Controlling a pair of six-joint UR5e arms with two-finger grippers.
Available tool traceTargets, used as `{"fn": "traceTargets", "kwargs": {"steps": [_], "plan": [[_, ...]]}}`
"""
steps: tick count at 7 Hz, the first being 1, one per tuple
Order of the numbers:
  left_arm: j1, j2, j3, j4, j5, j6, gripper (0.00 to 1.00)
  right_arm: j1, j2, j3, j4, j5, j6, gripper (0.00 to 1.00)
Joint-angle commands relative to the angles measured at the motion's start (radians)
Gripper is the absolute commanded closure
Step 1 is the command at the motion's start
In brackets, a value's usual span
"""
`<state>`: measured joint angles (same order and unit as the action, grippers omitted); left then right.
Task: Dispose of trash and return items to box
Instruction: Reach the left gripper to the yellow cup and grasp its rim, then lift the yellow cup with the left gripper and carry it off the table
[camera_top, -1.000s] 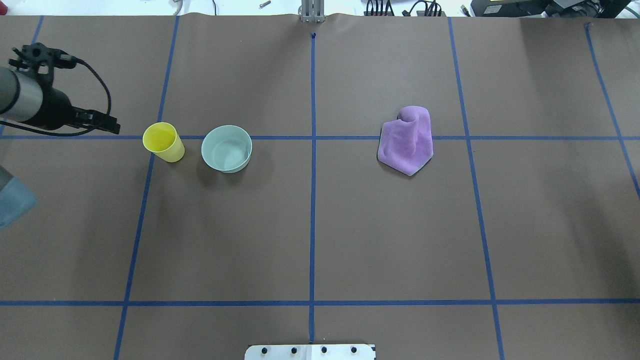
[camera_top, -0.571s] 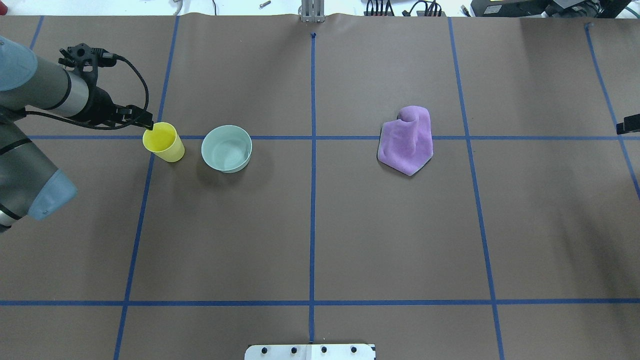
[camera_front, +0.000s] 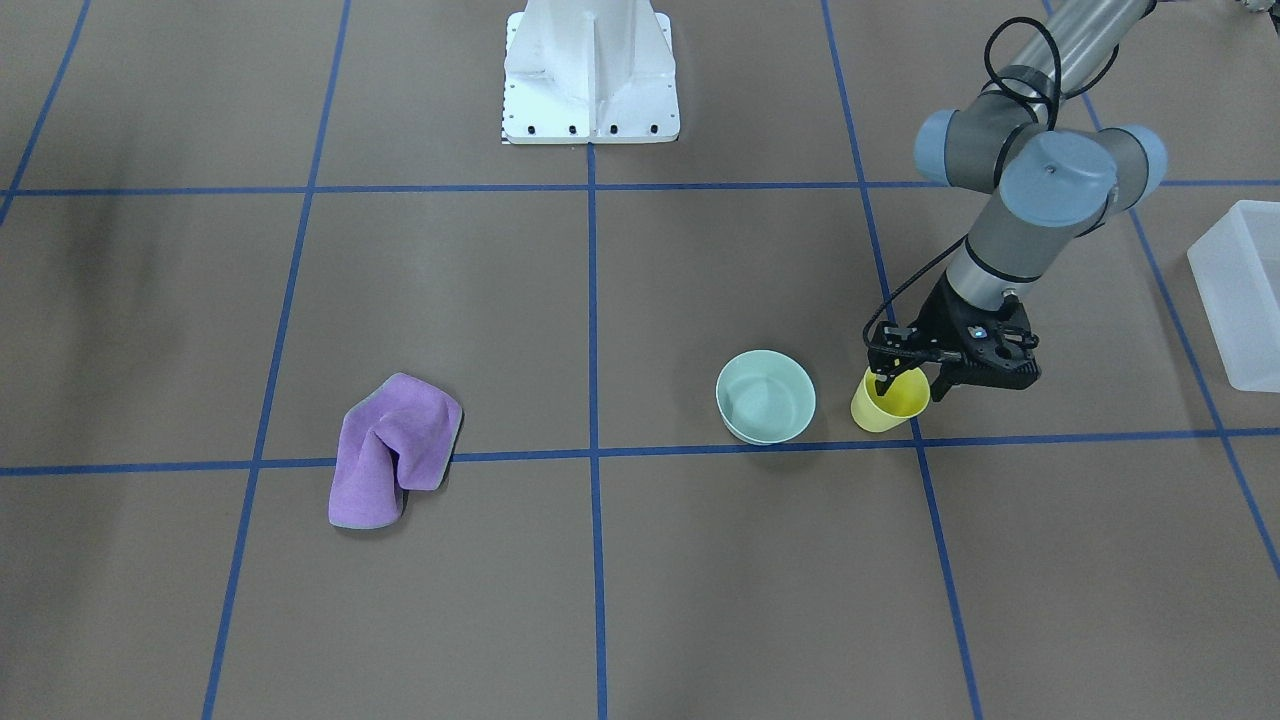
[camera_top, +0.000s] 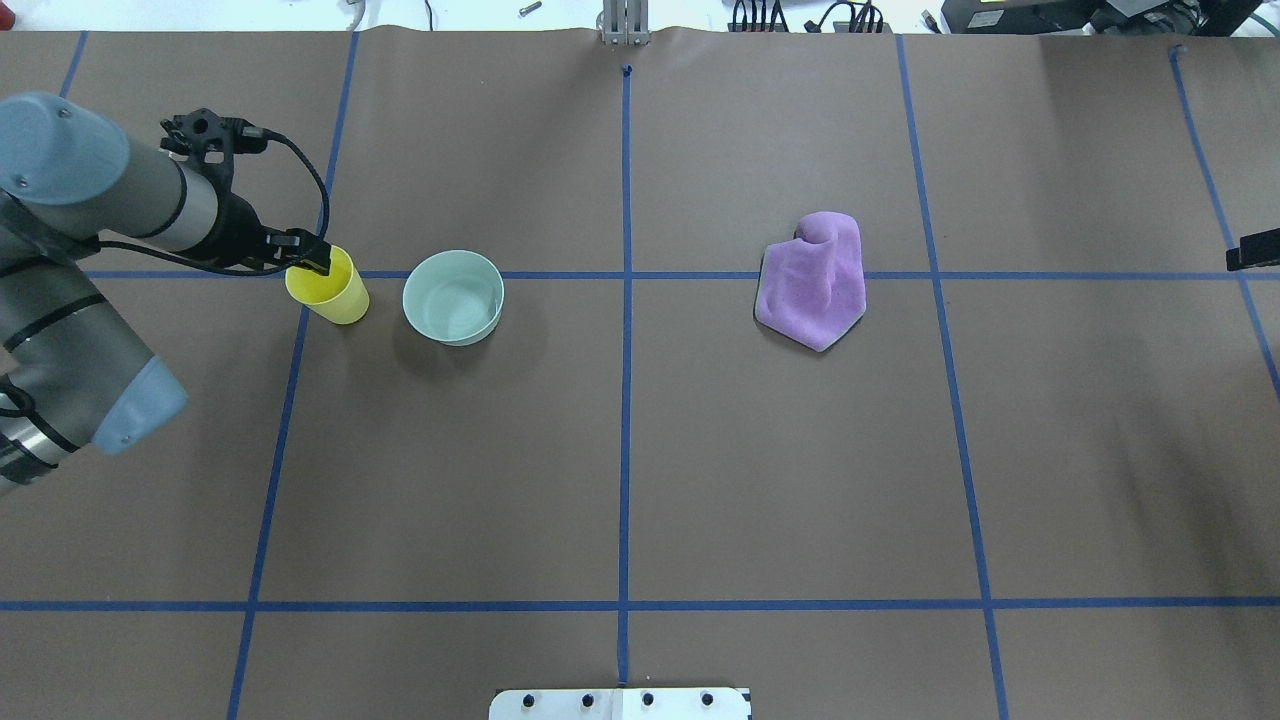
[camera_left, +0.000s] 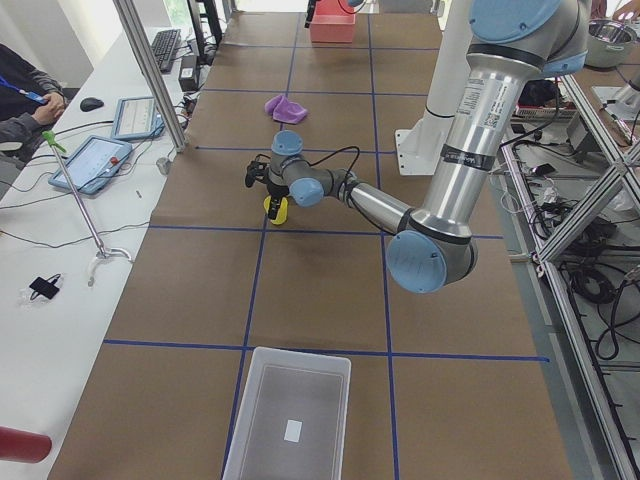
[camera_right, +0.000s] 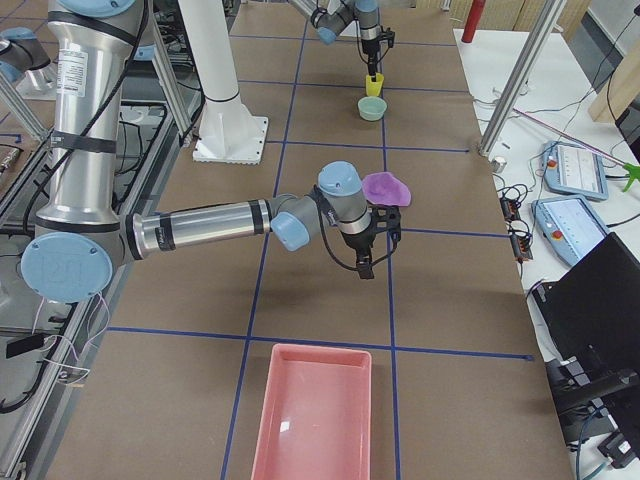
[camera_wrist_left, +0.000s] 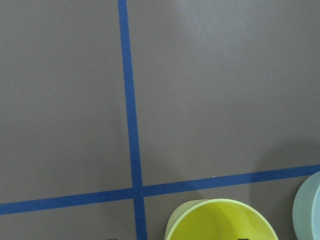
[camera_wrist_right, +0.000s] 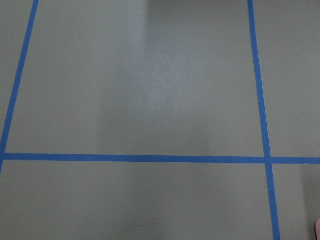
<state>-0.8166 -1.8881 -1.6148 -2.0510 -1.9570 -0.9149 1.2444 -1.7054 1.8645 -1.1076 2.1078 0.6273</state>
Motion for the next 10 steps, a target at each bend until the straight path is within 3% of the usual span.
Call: {"fn": "traceTargets", "kwargs": {"steps": [1,3,5,7,8,10], "plan": [[0.011,0.004,-0.004,-0.001,0.010,0.002,1.00,0.000,0.000,0.001,0.000,0.000,0.000,0.00],[-0.030,0.003,-0.043,0.015,-0.028,0.007,1.00,0.000,0.000,0.001,0.002,0.001,0.000,0.00],[-0.265,0.067,-0.066,0.018,-0.272,0.164,1.00,0.000,0.000,0.001,0.002,0.001,0.000,0.00],[-0.477,0.174,-0.060,0.069,-0.348,0.558,1.00,0.000,0.000,0.001,0.002,0.004,0.000,0.00],[-0.590,0.178,-0.059,0.209,-0.359,0.810,1.00,0.000,0.000,-0.001,0.003,0.012,0.002,0.00],[-0.821,0.164,0.057,0.430,-0.359,1.348,1.00,-0.003,0.003,-0.001,0.005,0.012,0.002,0.00]]}}
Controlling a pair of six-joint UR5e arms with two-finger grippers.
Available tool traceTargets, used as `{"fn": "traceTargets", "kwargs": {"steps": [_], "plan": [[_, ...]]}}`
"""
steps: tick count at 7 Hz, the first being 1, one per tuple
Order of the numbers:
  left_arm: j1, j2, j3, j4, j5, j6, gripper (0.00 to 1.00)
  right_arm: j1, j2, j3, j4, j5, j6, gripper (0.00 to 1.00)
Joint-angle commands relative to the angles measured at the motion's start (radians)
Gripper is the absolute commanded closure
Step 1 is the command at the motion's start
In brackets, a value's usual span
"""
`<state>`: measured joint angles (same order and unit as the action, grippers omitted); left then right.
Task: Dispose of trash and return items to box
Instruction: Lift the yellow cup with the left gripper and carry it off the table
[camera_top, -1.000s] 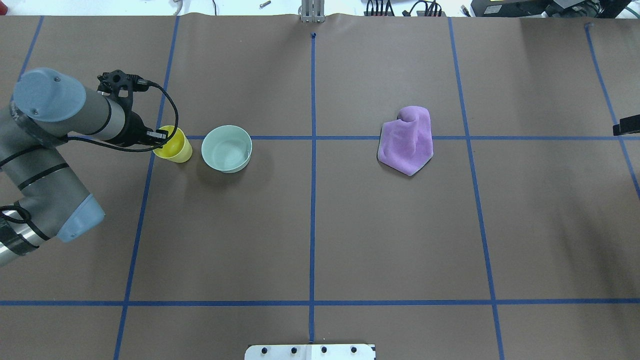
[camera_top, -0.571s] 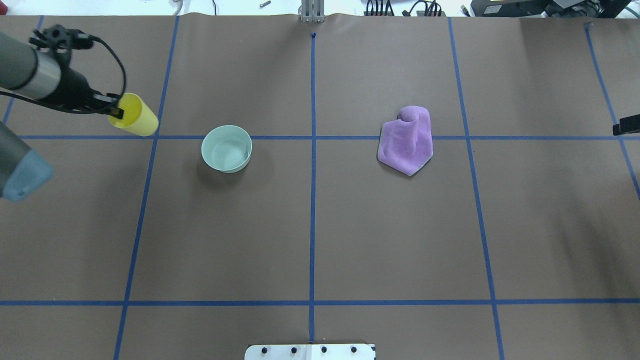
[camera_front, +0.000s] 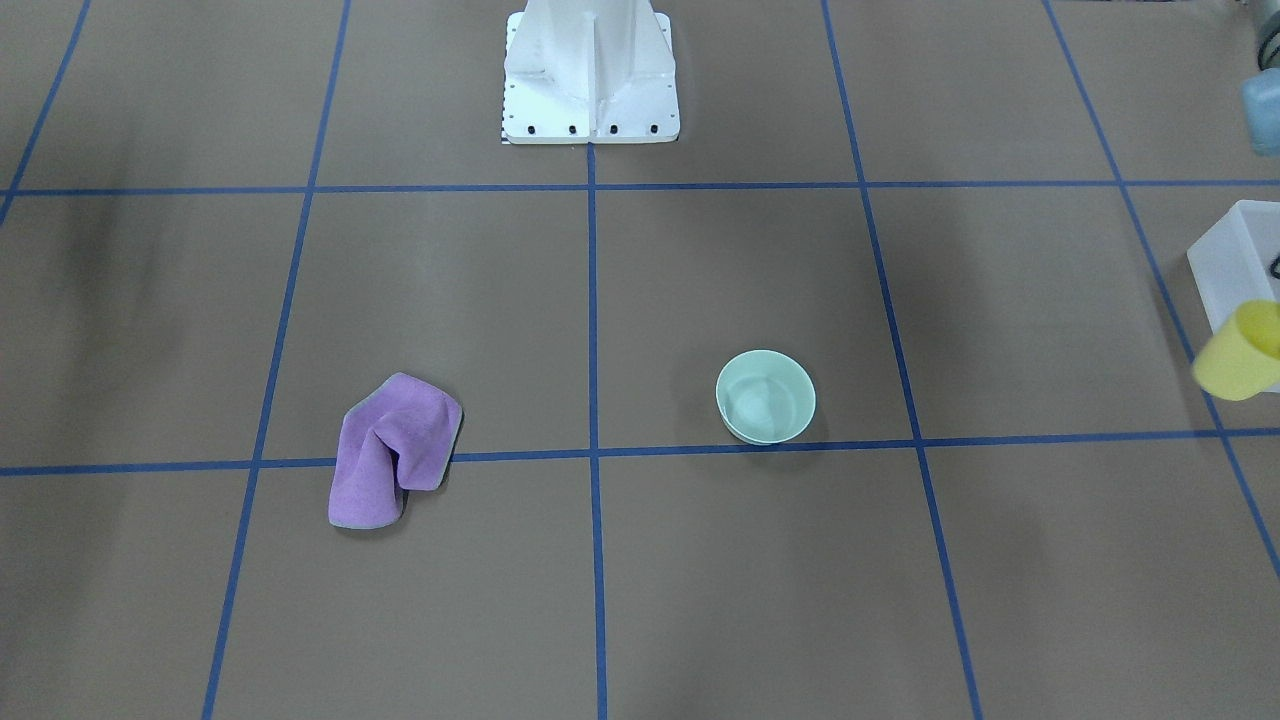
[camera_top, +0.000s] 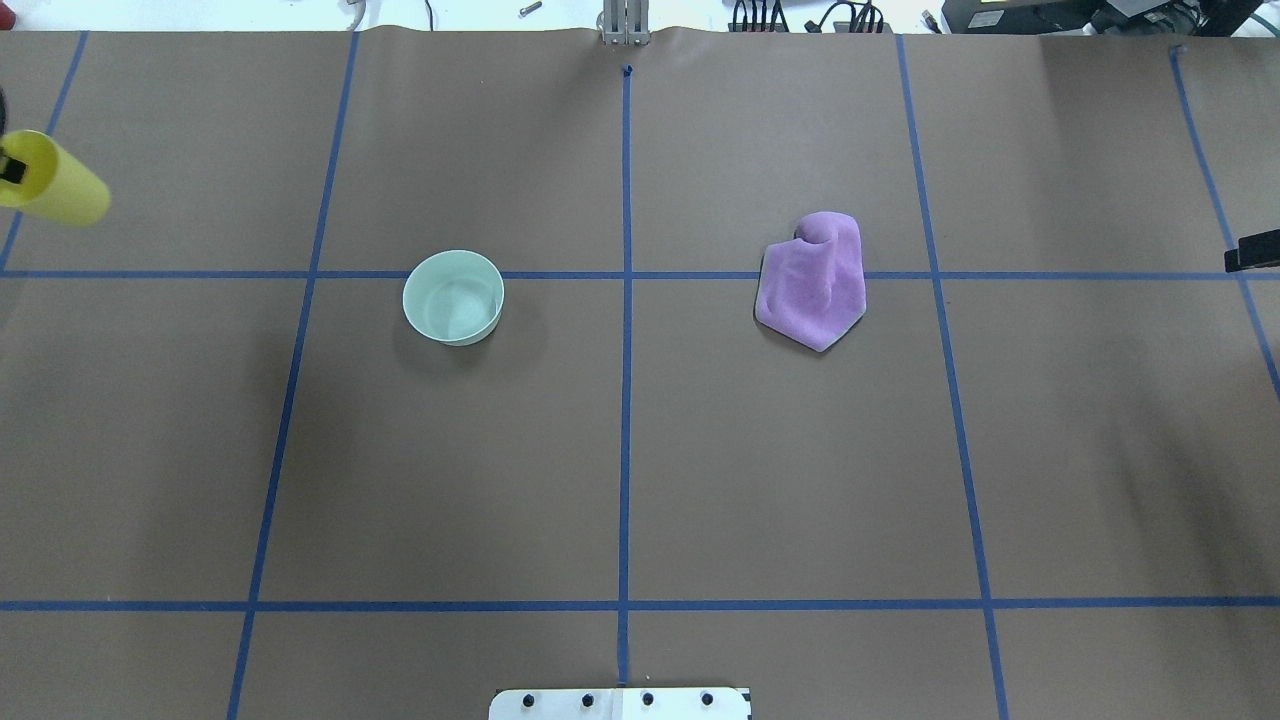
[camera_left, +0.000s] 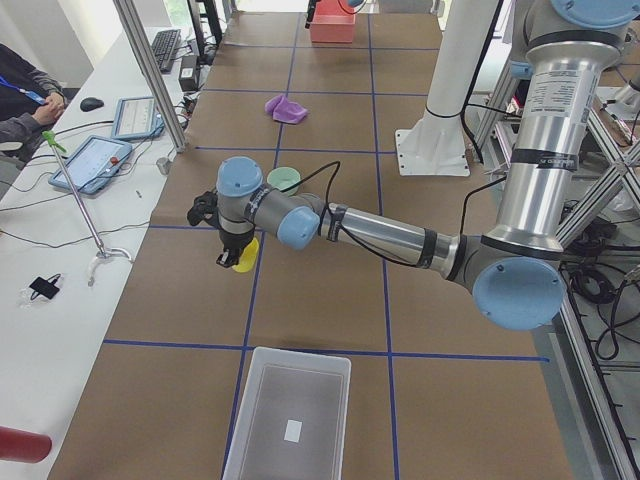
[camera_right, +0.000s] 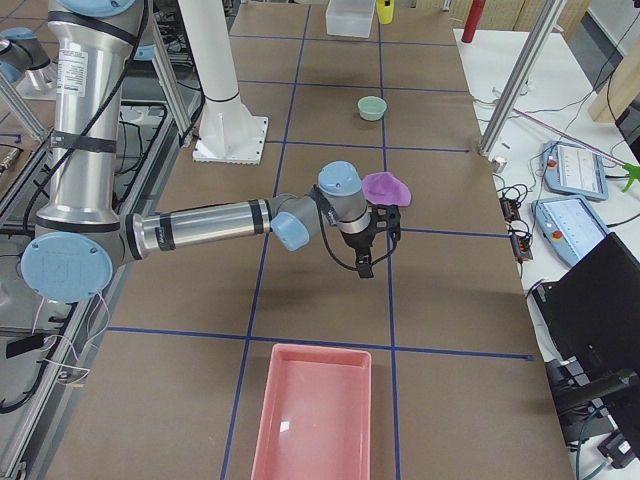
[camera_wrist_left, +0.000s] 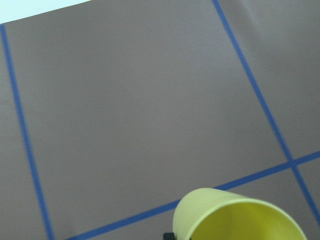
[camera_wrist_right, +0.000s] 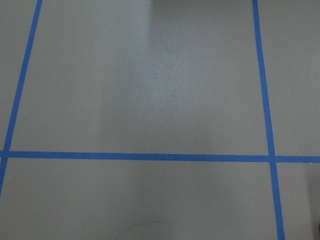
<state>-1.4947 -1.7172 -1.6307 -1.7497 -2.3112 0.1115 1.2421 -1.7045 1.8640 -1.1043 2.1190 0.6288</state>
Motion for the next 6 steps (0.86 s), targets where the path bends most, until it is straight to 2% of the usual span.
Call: {"fn": "traceTargets", "kwargs": {"steps": [1,2,3,5,6], "plan": [[-0.192,-0.007,0.178,0.115,-0.005,0.432,1.00,-0.003,0.008,-0.003,0.000,0.001,0.000,0.00],[-0.232,-0.016,0.337,0.049,-0.008,0.562,1.00,-0.009,0.009,-0.006,0.003,-0.001,-0.001,0.00],[-0.243,-0.012,0.454,-0.070,-0.011,0.576,1.00,-0.012,0.023,-0.006,0.001,-0.002,-0.001,0.00],[-0.243,-0.013,0.789,-0.421,-0.016,0.562,1.00,-0.024,0.028,-0.008,0.003,-0.008,0.000,0.00],[-0.243,-0.018,0.822,-0.439,-0.016,0.551,1.00,-0.026,0.029,-0.008,0.003,-0.008,-0.001,0.00]]}}
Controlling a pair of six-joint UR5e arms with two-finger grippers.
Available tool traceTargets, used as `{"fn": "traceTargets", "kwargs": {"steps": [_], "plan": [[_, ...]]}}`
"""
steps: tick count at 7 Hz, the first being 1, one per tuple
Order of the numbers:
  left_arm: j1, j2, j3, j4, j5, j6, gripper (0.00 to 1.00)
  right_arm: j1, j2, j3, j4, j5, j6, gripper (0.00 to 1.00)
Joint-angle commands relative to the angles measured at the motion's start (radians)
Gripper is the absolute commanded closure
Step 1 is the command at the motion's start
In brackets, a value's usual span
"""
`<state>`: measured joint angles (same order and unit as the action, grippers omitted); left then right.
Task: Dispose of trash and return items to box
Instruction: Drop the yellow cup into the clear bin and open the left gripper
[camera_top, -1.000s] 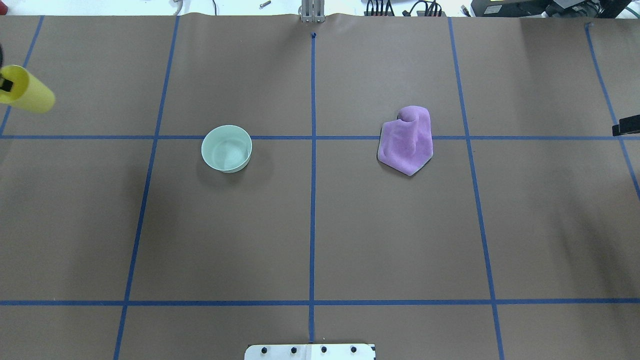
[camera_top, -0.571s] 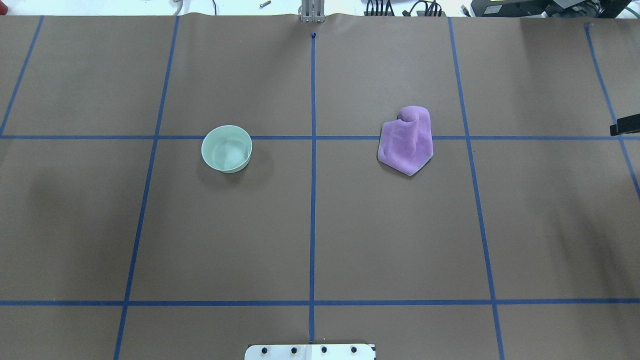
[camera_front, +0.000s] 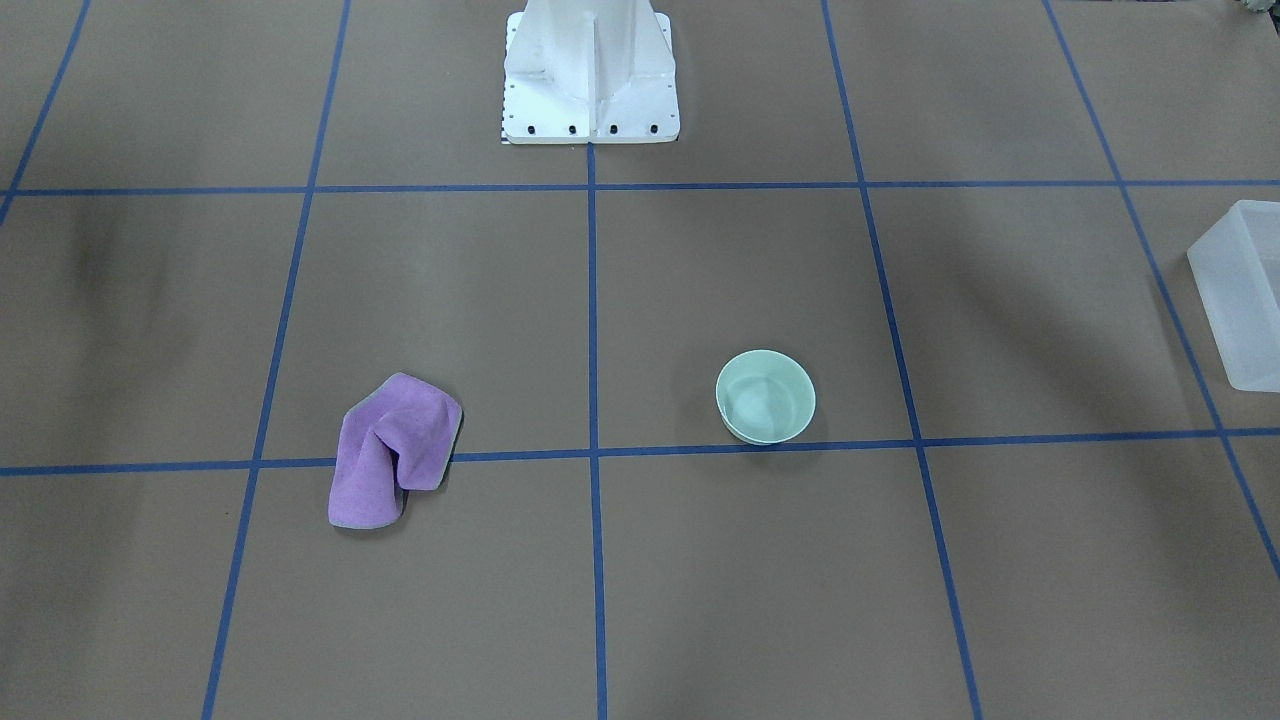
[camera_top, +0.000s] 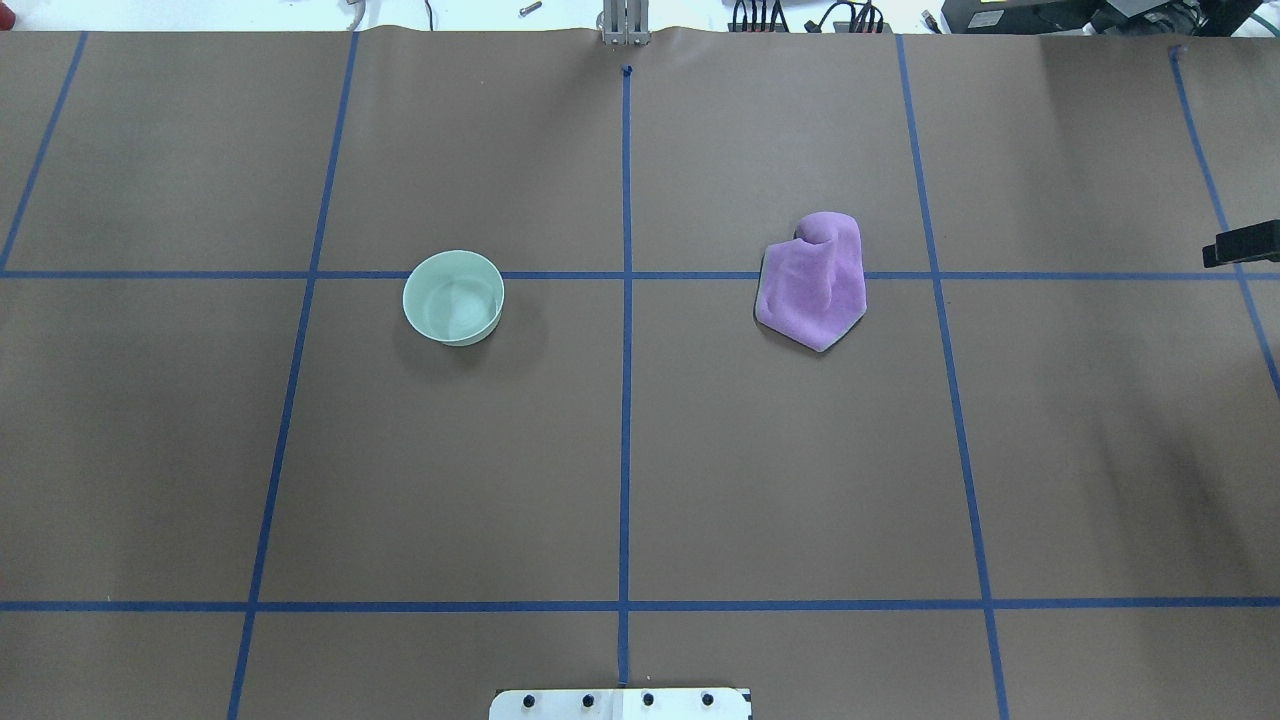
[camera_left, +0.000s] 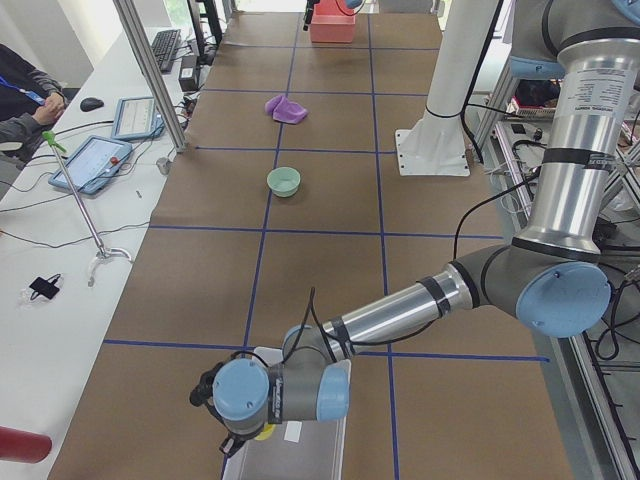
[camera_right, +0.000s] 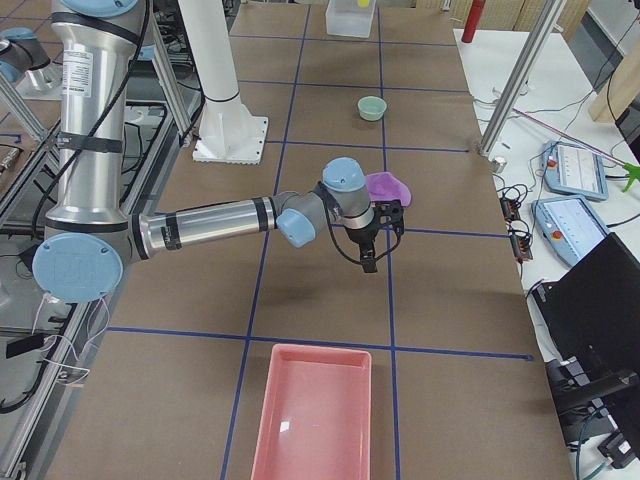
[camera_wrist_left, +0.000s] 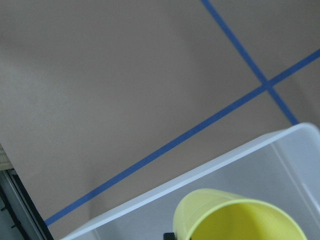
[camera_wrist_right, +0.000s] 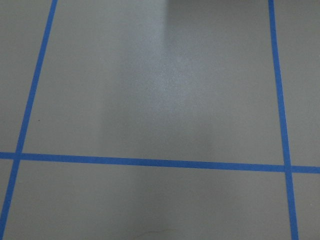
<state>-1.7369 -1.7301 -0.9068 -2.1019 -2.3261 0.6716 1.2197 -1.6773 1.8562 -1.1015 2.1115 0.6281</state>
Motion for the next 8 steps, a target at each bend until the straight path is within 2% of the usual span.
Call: {"fn": "traceTargets", "kwargs": {"steps": [1,2,3,4,5,6,7,8], "plan": [[0.000,-0.008,0.123,-0.090,-0.001,-0.023,1.00,-0.006,0.002,0.000,0.000,-0.002,-0.001,0.00],[0.002,-0.008,0.150,-0.095,-0.001,-0.024,1.00,-0.006,0.008,0.000,-0.001,-0.002,-0.001,0.00],[0.003,-0.008,0.169,-0.096,0.001,-0.024,0.69,-0.008,0.011,-0.002,-0.001,-0.004,0.001,0.00],[0.003,-0.008,0.184,-0.096,-0.001,-0.024,0.55,-0.008,0.010,-0.002,-0.001,-0.004,0.001,0.00],[0.003,-0.008,0.181,-0.110,-0.001,-0.023,0.20,-0.008,0.010,-0.002,-0.001,-0.004,0.001,0.00],[0.003,-0.023,0.157,-0.118,-0.001,-0.024,0.02,-0.008,0.010,0.000,-0.001,-0.004,0.001,0.00],[-0.016,-0.085,0.132,-0.034,-0.068,-0.029,0.02,-0.008,0.011,0.000,-0.001,-0.002,0.001,0.00],[-0.083,-0.157,0.061,0.134,-0.119,-0.035,0.02,-0.008,0.011,0.001,-0.001,-0.001,0.001,0.00]]}}
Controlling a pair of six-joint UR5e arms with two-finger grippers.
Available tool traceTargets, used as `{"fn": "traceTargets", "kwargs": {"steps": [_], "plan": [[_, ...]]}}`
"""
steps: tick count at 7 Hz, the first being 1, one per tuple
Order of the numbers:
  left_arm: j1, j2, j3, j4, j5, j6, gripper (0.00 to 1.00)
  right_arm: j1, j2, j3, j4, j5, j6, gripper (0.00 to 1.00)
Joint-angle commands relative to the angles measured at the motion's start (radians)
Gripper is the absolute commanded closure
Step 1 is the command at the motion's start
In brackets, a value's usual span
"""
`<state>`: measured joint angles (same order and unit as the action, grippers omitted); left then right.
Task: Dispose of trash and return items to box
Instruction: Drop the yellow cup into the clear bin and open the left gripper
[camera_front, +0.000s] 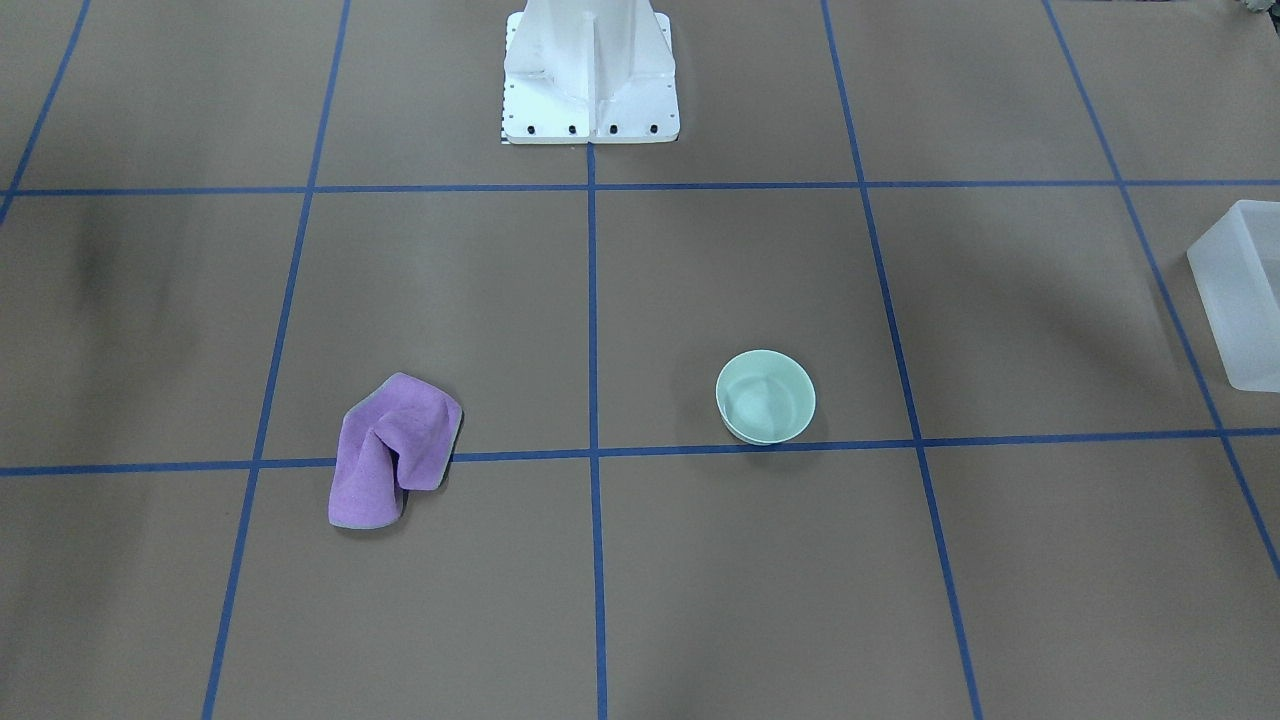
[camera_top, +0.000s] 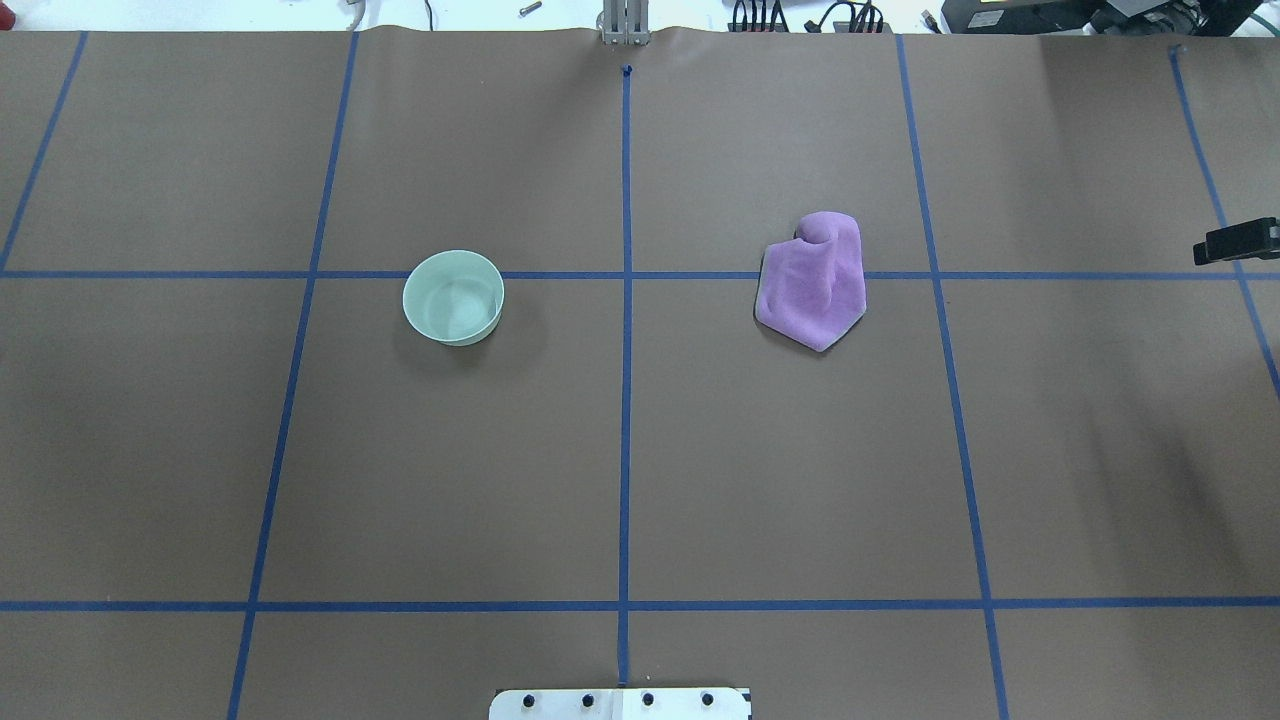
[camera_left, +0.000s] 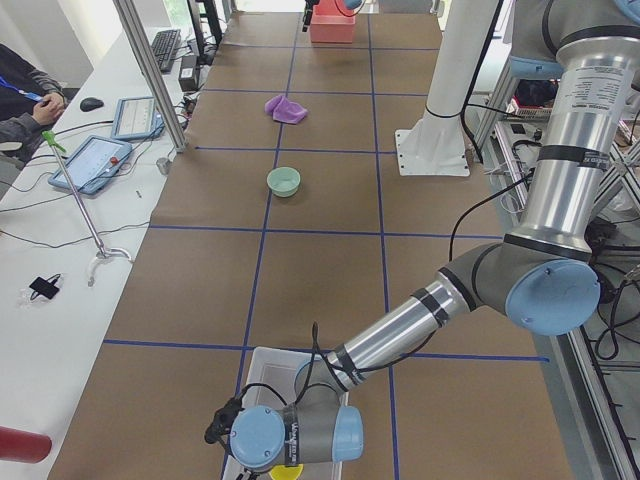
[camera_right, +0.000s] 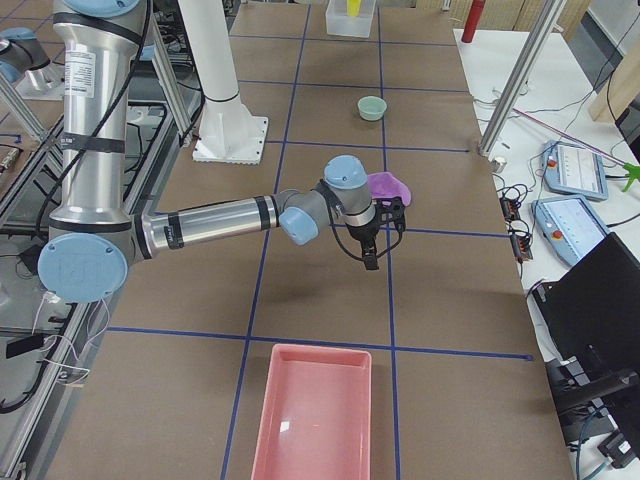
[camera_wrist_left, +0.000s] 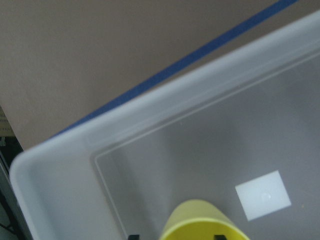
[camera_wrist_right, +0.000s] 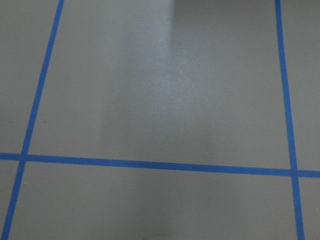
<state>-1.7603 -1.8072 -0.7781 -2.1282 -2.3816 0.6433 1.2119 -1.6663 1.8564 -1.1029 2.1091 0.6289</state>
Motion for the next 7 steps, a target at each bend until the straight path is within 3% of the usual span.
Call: {"fn": "traceTargets", "kwargs": {"steps": [1,2,4,5,6,7], "plan": [[-0.068,-0.081,-0.219,0.312,-0.062,-0.089,0.02,0.000,0.000,0.001,0.000,0.002,0.002,0.00],[-0.050,-0.043,-0.357,0.327,-0.074,-0.308,0.02,0.000,0.000,0.000,0.000,0.002,0.002,0.00],[0.170,0.067,-0.676,0.286,-0.071,-0.754,0.02,0.000,0.000,0.000,0.000,0.002,0.008,0.00],[0.280,0.083,-0.787,0.265,-0.062,-0.956,0.02,0.000,0.000,0.000,0.002,0.002,0.021,0.00],[0.411,0.082,-0.885,0.261,-0.035,-1.155,0.02,0.000,0.000,0.000,0.000,0.000,0.021,0.00],[0.558,0.066,-0.980,0.261,0.063,-1.382,0.02,0.000,0.000,0.000,0.000,0.000,0.021,0.00]]}}
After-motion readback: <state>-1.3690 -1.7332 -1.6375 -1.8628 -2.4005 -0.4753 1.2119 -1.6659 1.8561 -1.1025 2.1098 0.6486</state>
